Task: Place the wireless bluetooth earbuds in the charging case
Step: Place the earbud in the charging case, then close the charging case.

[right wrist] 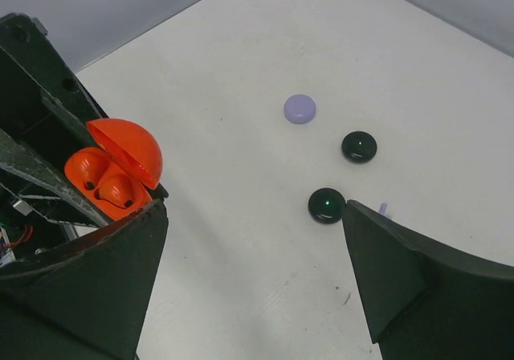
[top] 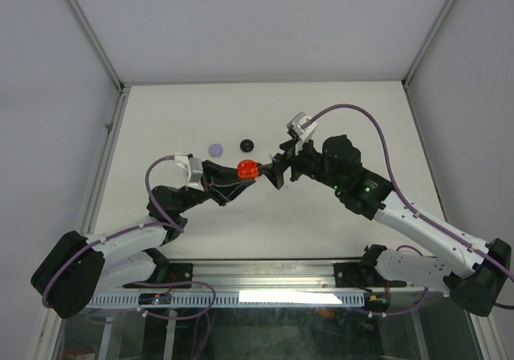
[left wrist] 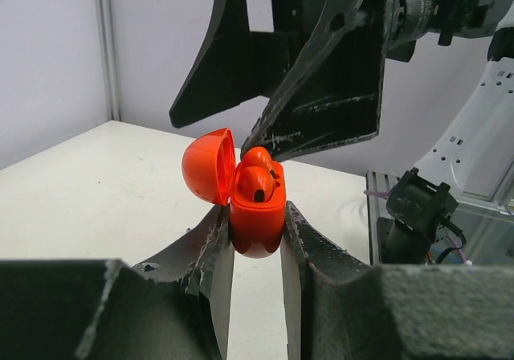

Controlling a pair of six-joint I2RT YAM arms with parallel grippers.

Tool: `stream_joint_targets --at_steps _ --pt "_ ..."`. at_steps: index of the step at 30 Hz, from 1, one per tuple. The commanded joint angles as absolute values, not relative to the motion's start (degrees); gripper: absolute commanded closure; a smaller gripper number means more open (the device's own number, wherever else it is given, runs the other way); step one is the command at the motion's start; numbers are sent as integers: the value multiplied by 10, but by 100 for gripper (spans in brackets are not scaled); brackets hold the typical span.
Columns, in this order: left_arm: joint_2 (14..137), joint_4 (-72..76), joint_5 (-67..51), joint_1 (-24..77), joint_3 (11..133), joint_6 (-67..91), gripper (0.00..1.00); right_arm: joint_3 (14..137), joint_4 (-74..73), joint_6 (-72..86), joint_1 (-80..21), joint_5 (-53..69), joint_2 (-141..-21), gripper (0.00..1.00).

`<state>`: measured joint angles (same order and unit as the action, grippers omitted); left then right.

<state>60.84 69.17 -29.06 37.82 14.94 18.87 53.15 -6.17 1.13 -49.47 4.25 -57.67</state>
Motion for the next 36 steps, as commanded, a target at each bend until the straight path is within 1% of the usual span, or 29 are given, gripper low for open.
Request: stream_joint_targets --at_steps 1,4,8,13,15,18,22,29,36 --pt "590 722 -310 378 148 187 100 562 -69 13 -485 102 -579 7" --pt "587 702 -307 379 147 174 100 575 -78 29 -461 166 -576 5" --pt "585 689 -308 379 146 166 100 598 -84 63 -433 311 -595 5" --pt "592 688 -323 379 159 166 100 616 -44 132 -412 444 -641 5" --pt "602 690 -331 379 167 166 100 623 -26 160 -412 475 -662 4" --pt "618 699 -341 379 179 172 100 641 -33 178 -412 500 -697 5" --pt "629 704 -335 378 183 179 100 642 -17 195 -412 542 -714 9" --pt "637 670 -309 379 179 207 100 624 16 203 -394 564 -691 12" --pt "646 634 -282 379 169 269 100 598 44 193 -374 580 -669 14"
